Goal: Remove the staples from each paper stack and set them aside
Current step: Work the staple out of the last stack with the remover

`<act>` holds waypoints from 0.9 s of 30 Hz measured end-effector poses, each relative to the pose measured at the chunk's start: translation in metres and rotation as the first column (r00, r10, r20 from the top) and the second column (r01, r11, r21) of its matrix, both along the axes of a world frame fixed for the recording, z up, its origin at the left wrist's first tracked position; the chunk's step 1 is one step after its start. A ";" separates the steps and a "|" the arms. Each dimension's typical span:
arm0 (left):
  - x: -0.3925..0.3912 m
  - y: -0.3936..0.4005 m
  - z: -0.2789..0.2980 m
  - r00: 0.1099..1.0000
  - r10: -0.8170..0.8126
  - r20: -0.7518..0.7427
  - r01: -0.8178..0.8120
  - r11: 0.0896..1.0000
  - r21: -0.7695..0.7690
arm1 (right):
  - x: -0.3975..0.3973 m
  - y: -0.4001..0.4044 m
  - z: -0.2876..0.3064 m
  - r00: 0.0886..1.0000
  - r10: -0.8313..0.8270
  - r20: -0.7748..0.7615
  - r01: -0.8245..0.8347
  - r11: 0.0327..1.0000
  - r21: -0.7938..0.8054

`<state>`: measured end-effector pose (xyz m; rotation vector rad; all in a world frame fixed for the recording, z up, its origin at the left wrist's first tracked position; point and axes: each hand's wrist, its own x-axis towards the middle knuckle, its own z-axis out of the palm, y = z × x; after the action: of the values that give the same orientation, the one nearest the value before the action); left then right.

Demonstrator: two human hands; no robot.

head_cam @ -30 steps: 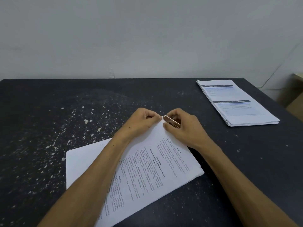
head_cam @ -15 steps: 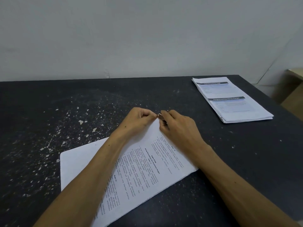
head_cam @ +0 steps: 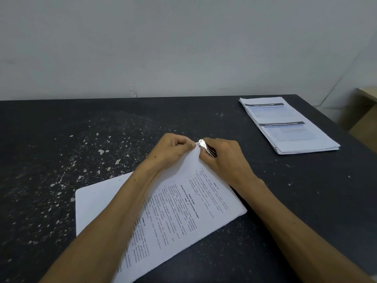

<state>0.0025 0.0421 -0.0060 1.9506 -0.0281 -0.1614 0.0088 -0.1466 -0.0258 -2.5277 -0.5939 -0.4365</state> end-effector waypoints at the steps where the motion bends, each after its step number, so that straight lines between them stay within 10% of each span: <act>1: -0.001 -0.001 0.000 1.000 -0.001 -0.004 0.001 1.000 0.001 | 0.000 -0.001 0.001 1.000 0.003 -0.015 -0.003 1.000 0.009; 16: -0.004 -0.003 0.005 0.999 0.023 -0.047 -0.022 1.000 0.007 | 0.003 -0.013 0.011 0.971 -0.010 -0.240 0.090 0.942 0.324; 27: -0.010 0.000 0.010 0.995 -0.088 -0.055 0.085 0.995 -0.045 | 0.002 0.000 0.018 0.996 0.024 0.090 -0.010 0.988 -0.157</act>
<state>-0.0071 0.0425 0.0040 1.9021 -0.0777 -0.2717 0.0111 -0.1469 -0.0082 -2.6606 -0.7090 -0.5209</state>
